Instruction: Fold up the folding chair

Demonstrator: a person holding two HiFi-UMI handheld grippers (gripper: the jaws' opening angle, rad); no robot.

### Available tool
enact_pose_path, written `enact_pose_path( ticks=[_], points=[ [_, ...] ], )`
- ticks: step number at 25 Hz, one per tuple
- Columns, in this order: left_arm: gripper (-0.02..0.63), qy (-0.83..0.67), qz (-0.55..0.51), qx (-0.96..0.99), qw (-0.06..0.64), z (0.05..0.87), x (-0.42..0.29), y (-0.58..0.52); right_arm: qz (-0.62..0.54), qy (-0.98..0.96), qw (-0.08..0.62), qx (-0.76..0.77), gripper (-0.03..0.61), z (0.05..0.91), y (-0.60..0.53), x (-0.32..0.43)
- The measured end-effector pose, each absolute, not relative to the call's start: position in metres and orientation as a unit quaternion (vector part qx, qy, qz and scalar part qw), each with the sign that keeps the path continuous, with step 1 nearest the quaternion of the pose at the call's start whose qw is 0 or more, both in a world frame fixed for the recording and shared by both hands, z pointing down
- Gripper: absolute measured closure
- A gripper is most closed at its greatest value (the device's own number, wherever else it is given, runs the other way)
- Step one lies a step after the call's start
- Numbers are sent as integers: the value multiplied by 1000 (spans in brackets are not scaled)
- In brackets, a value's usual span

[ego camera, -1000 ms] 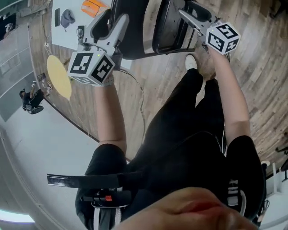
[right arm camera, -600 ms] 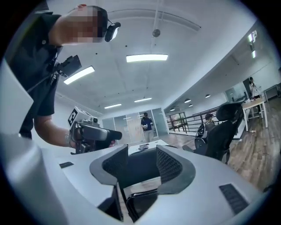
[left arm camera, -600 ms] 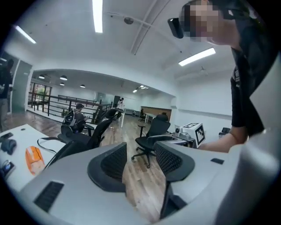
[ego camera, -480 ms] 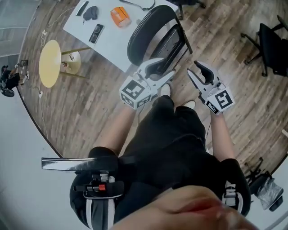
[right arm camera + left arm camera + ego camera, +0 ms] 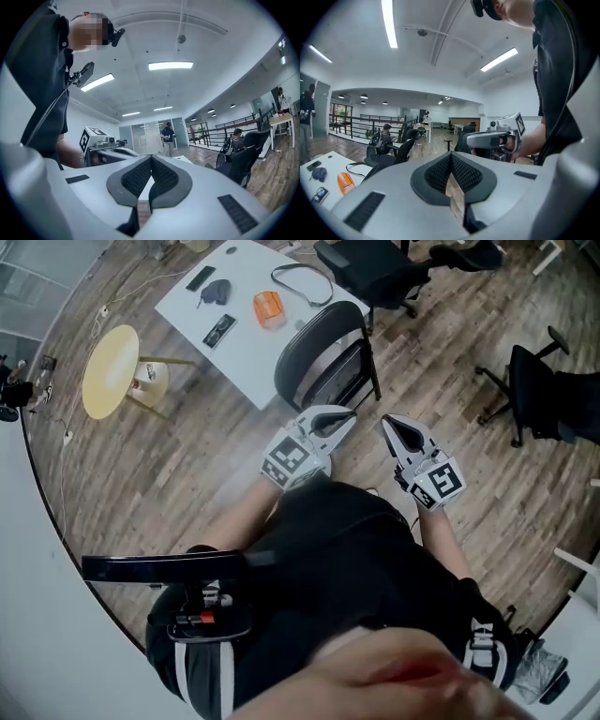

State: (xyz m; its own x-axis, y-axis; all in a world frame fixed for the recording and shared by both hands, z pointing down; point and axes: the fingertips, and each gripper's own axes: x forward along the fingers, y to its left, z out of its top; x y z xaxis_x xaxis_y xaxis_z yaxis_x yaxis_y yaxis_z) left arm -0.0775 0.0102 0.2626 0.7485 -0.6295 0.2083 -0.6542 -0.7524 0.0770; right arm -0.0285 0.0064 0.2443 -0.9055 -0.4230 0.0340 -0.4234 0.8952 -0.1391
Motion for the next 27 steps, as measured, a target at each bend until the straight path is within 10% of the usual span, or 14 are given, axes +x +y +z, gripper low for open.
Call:
enact_pose_path(
  ticks=[27],
  points=[
    [609,-391,49,916,78,252,-111,18,44,-985,12,165,568,224,18,-68]
  ],
)
